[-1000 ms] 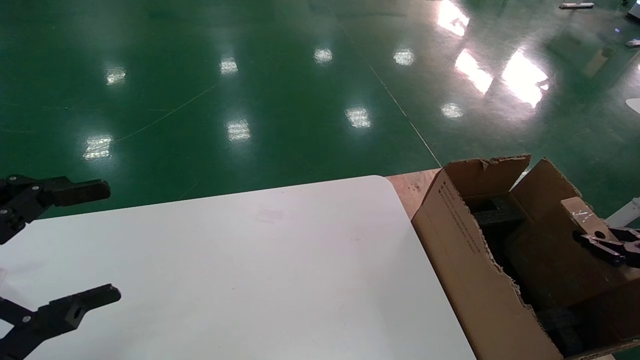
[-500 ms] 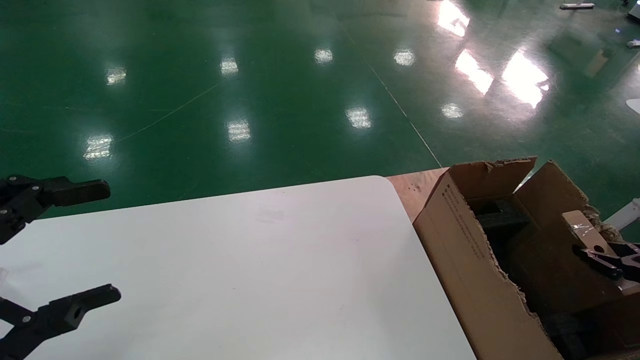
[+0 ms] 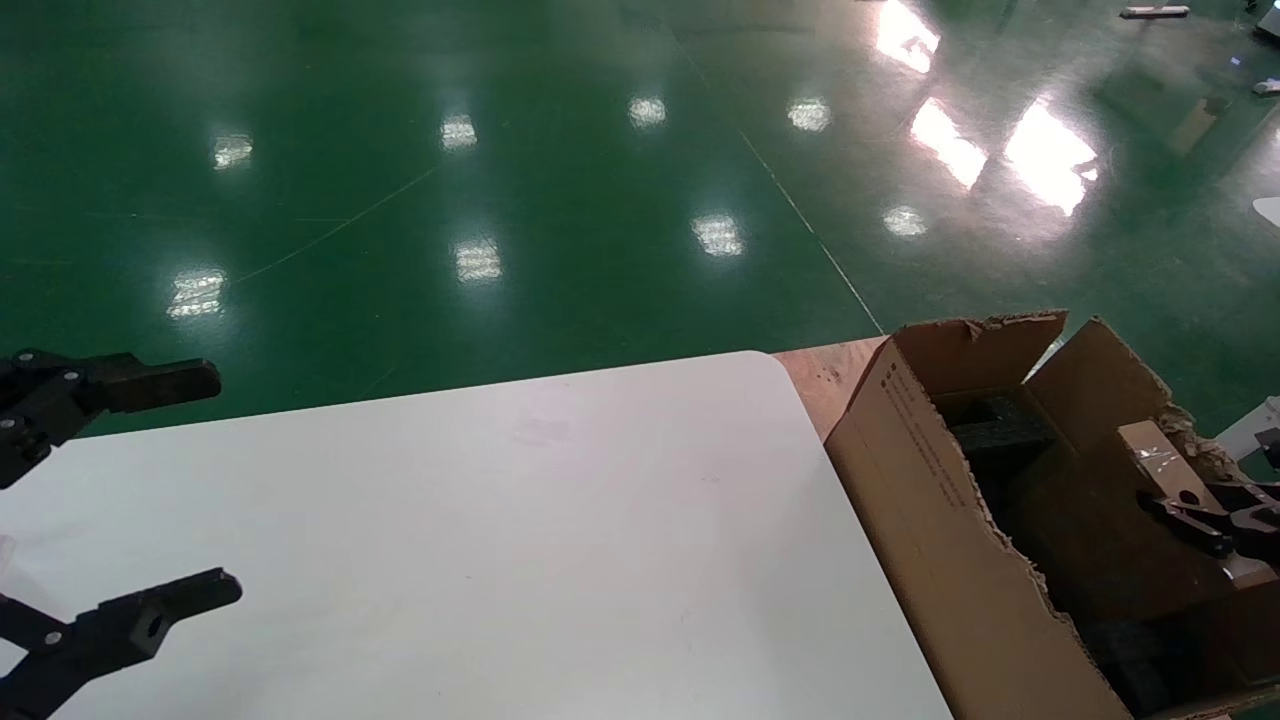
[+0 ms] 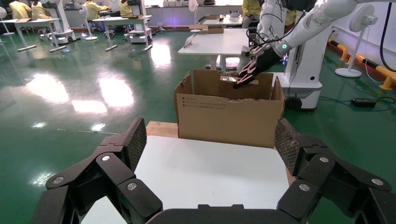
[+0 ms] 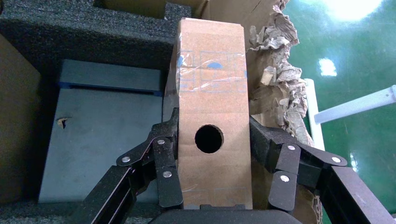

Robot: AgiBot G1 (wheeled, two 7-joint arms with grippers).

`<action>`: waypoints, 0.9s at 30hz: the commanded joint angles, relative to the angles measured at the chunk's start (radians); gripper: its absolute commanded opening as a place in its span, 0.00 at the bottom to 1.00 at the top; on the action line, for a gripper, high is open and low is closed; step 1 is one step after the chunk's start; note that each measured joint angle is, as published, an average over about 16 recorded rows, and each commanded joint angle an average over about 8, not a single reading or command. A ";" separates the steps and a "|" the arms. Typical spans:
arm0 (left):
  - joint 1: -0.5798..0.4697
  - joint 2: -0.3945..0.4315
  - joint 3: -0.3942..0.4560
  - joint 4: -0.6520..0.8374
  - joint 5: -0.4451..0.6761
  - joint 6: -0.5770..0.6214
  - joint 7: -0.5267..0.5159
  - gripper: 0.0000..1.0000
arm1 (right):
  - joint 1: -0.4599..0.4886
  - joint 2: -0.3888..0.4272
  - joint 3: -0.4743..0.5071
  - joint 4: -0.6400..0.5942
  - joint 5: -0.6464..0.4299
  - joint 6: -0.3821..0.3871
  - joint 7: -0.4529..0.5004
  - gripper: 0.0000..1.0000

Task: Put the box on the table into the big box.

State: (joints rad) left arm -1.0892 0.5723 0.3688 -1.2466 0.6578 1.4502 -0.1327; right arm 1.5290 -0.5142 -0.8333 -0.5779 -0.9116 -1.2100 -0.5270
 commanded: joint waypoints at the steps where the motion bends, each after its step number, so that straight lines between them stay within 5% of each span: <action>1: 0.000 0.000 0.000 0.000 0.000 0.000 0.000 1.00 | -0.001 0.000 0.000 0.006 -0.001 0.005 0.003 1.00; 27: 0.000 0.000 0.000 0.000 0.000 0.000 0.000 1.00 | 0.003 0.000 -0.001 -0.003 -0.002 -0.005 -0.004 1.00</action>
State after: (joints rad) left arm -1.0892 0.5722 0.3688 -1.2465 0.6577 1.4501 -0.1327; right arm 1.5397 -0.5137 -0.8346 -0.5743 -0.9120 -1.2268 -0.5358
